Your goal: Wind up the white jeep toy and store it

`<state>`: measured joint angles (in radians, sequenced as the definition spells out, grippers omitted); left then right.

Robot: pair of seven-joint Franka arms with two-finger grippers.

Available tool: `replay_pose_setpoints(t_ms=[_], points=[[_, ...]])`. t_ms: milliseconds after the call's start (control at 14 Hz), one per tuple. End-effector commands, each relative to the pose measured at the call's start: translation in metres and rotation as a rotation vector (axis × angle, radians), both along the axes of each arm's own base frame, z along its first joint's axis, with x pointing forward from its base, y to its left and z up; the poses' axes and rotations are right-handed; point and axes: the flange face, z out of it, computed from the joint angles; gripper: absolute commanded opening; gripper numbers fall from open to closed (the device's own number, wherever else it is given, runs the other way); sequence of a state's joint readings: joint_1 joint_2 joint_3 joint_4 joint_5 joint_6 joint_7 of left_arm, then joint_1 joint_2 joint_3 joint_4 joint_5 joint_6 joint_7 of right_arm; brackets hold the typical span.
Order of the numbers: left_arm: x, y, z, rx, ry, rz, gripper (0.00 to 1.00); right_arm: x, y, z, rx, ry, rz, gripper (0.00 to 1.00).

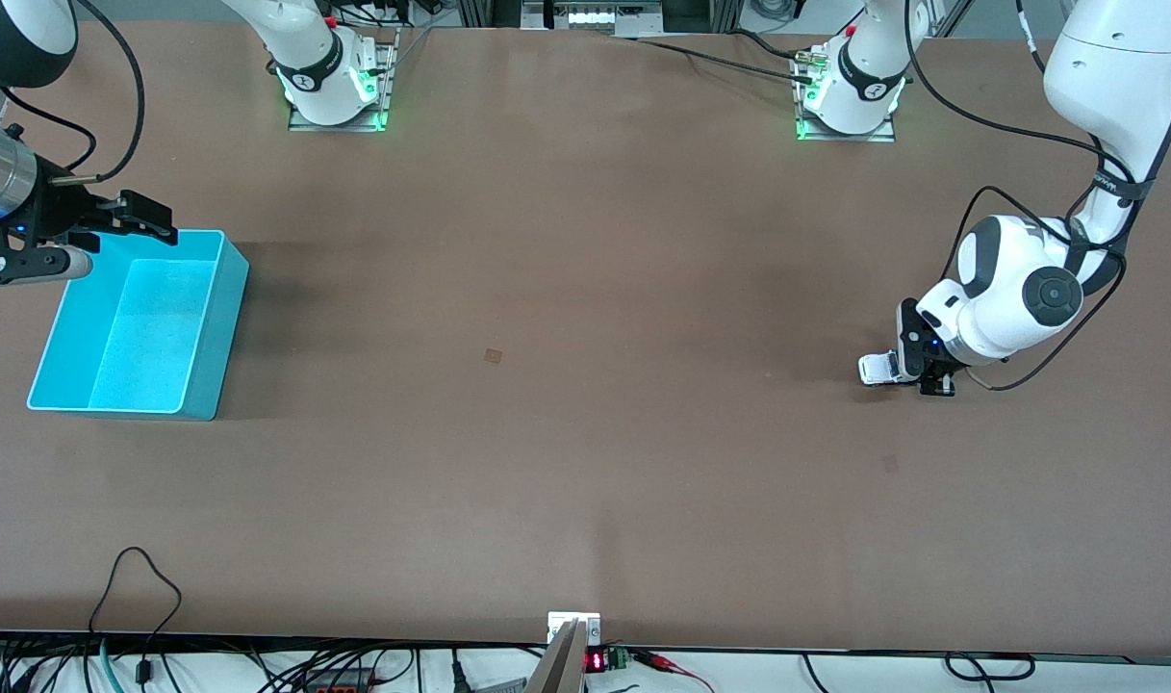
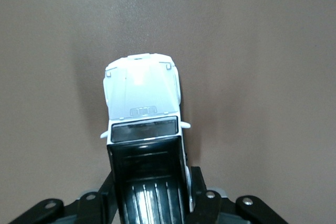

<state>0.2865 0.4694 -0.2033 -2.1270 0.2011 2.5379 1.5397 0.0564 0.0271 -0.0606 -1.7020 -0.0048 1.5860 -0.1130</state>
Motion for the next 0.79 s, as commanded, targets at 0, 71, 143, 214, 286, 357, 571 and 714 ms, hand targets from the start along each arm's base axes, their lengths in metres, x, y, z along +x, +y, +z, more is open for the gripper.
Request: replay_pose_setpoints(t_ms=[0,71,143,214,286,357,571,714], points=[[-0.002,-0.001,-0.007,0.007,0.003,-0.037,0.21,-0.001,-0.001,0.003,-0.008,0.004,-0.002,1.00],[-0.001,-0.001,-0.007,0.007,0.001,-0.037,0.19,-0.001,-0.002,0.003,-0.008,0.004,-0.003,1.00],[-0.001,-0.001,-0.006,0.007,-0.001,-0.037,0.19,-0.001,-0.001,0.003,-0.008,0.004,-0.002,1.00],[-0.001,-0.001,-0.006,0.007,-0.001,-0.037,0.17,-0.001,-0.001,0.003,-0.008,0.004,-0.002,1.00],[0.000,-0.001,-0.006,0.007,-0.002,-0.038,0.17,-0.001,-0.001,0.003,-0.008,0.004,-0.002,1.00],[0.000,-0.001,-0.007,0.007,-0.001,-0.037,0.16,-0.001,-0.002,0.003,-0.008,0.004,-0.003,1.00],[-0.003,0.000,-0.016,0.002,0.015,-0.038,0.15,-0.001,-0.001,0.003,-0.008,0.004,-0.002,1.00],[-0.003,0.000,-0.018,0.016,0.018,-0.064,0.15,-0.001,-0.001,0.003,-0.008,0.004,-0.002,1.00]])
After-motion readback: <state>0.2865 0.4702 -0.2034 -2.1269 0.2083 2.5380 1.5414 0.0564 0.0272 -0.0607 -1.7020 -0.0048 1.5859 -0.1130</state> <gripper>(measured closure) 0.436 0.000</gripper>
